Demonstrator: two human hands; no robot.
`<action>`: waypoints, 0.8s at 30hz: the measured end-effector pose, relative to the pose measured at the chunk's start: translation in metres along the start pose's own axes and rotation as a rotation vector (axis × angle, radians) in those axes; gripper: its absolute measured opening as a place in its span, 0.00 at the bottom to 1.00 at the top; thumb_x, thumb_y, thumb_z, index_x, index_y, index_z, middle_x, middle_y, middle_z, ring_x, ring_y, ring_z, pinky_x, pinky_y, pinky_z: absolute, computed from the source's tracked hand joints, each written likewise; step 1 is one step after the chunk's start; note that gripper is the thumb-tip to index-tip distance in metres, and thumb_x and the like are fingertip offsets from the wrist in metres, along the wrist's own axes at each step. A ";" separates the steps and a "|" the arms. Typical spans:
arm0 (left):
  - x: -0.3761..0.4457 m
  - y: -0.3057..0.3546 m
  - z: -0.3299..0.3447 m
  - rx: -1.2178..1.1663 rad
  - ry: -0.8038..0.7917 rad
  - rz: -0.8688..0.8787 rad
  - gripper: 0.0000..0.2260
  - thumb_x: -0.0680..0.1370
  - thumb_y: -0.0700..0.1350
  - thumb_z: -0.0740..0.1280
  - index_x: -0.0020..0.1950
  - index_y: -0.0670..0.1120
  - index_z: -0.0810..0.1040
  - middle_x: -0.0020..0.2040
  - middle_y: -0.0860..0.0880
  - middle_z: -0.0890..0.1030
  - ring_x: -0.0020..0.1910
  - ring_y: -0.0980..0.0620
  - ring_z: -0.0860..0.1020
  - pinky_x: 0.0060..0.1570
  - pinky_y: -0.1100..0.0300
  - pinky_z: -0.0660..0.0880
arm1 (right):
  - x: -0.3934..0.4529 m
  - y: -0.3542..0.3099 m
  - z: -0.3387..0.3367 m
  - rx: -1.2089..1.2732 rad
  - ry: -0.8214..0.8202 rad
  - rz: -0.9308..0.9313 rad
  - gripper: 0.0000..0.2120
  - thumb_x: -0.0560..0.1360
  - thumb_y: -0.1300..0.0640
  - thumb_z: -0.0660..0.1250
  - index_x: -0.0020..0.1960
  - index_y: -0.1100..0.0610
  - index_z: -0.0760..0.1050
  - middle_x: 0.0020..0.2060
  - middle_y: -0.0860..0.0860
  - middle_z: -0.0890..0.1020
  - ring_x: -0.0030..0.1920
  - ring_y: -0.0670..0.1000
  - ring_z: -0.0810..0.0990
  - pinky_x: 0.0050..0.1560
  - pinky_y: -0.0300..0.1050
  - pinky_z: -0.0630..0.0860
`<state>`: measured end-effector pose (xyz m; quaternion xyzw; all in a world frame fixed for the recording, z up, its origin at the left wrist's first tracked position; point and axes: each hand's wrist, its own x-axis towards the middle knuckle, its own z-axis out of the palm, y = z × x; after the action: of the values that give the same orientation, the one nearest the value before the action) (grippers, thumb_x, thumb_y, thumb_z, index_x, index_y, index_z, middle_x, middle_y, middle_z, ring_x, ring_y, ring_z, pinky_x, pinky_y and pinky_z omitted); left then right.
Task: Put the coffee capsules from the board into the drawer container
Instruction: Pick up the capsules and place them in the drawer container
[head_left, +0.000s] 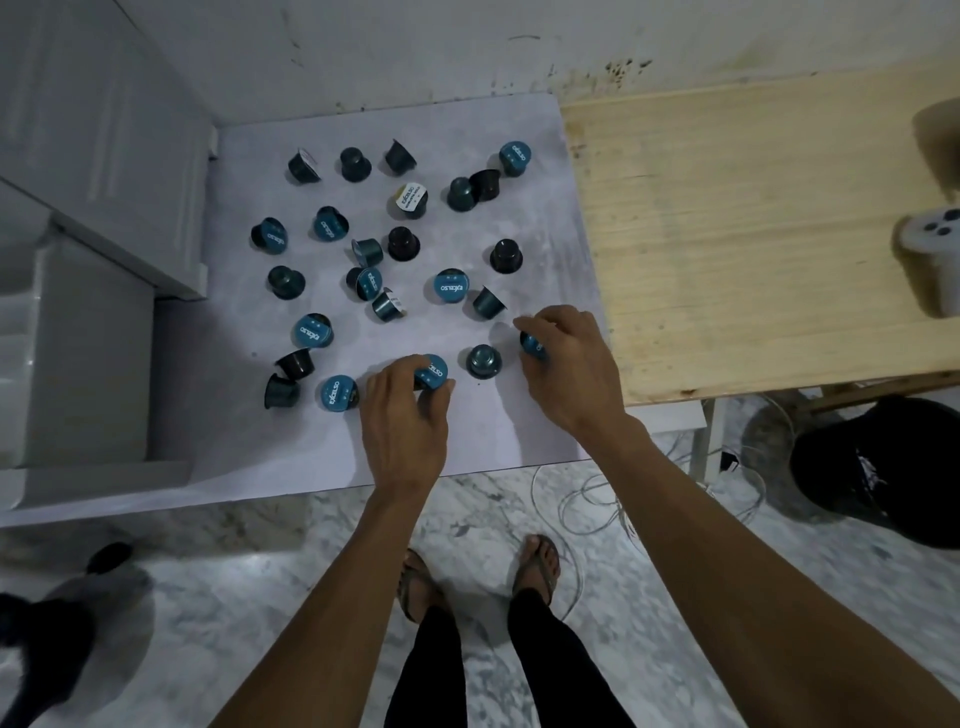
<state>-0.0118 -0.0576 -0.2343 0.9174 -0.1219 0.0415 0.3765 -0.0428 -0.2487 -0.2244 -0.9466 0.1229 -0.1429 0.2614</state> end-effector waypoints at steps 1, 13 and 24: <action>-0.001 -0.001 0.000 -0.004 0.002 0.006 0.12 0.76 0.46 0.71 0.55 0.42 0.76 0.50 0.45 0.80 0.49 0.44 0.76 0.54 0.53 0.71 | -0.002 0.000 0.002 0.020 0.009 0.010 0.17 0.71 0.66 0.71 0.60 0.59 0.79 0.54 0.56 0.79 0.51 0.60 0.77 0.43 0.53 0.79; -0.004 -0.006 0.002 -0.109 0.093 0.083 0.11 0.75 0.42 0.73 0.55 0.41 0.79 0.51 0.46 0.82 0.51 0.44 0.78 0.53 0.47 0.75 | -0.024 0.006 0.018 0.080 0.249 0.075 0.12 0.74 0.54 0.72 0.55 0.58 0.81 0.51 0.51 0.84 0.49 0.56 0.77 0.49 0.50 0.75; -0.007 -0.008 -0.002 -0.163 0.087 0.071 0.11 0.74 0.42 0.75 0.53 0.41 0.80 0.50 0.46 0.83 0.50 0.47 0.79 0.49 0.45 0.77 | -0.021 0.004 0.017 0.103 0.267 0.042 0.09 0.73 0.55 0.71 0.52 0.57 0.81 0.47 0.51 0.85 0.46 0.57 0.79 0.43 0.56 0.76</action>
<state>-0.0169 -0.0496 -0.2394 0.8762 -0.1407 0.0845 0.4531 -0.0576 -0.2377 -0.2451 -0.9017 0.1690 -0.2680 0.2942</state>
